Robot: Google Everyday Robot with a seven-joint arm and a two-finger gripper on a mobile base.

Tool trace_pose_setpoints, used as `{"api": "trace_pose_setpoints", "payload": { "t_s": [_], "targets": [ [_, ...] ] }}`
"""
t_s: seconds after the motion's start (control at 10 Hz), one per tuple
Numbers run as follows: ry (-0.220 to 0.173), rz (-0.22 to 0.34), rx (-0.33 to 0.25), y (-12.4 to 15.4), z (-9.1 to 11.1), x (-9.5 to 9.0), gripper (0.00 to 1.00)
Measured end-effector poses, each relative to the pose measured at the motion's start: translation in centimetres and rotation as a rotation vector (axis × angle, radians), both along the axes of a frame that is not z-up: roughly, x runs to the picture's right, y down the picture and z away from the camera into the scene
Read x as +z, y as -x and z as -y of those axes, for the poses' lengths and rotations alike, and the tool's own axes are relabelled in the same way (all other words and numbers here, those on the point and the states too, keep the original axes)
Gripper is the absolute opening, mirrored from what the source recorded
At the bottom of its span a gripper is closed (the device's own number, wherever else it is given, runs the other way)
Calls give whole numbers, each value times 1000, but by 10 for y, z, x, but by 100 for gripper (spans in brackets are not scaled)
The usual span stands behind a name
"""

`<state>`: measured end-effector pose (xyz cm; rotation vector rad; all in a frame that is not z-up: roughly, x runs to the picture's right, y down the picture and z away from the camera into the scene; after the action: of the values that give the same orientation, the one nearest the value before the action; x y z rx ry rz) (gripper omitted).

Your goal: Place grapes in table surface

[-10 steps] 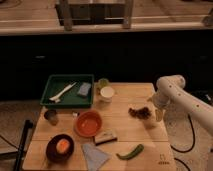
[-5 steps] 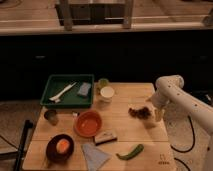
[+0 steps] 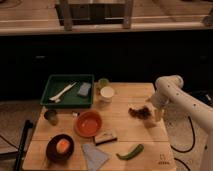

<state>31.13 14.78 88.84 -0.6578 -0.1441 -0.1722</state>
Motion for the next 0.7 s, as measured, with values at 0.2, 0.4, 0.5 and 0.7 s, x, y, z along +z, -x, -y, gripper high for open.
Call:
{"api": "trace_pose_setpoints", "payload": {
  "t_s": [0.2, 0.4, 0.5, 0.7],
  "targets": [
    [3, 4, -3, -1, -1, 3, 80],
    [6, 9, -9, 0, -3, 6, 80],
    [7, 12, -13, 0, -3, 7, 80],
    [9, 16, -21, 0, -4, 9, 80]
  ]
}}
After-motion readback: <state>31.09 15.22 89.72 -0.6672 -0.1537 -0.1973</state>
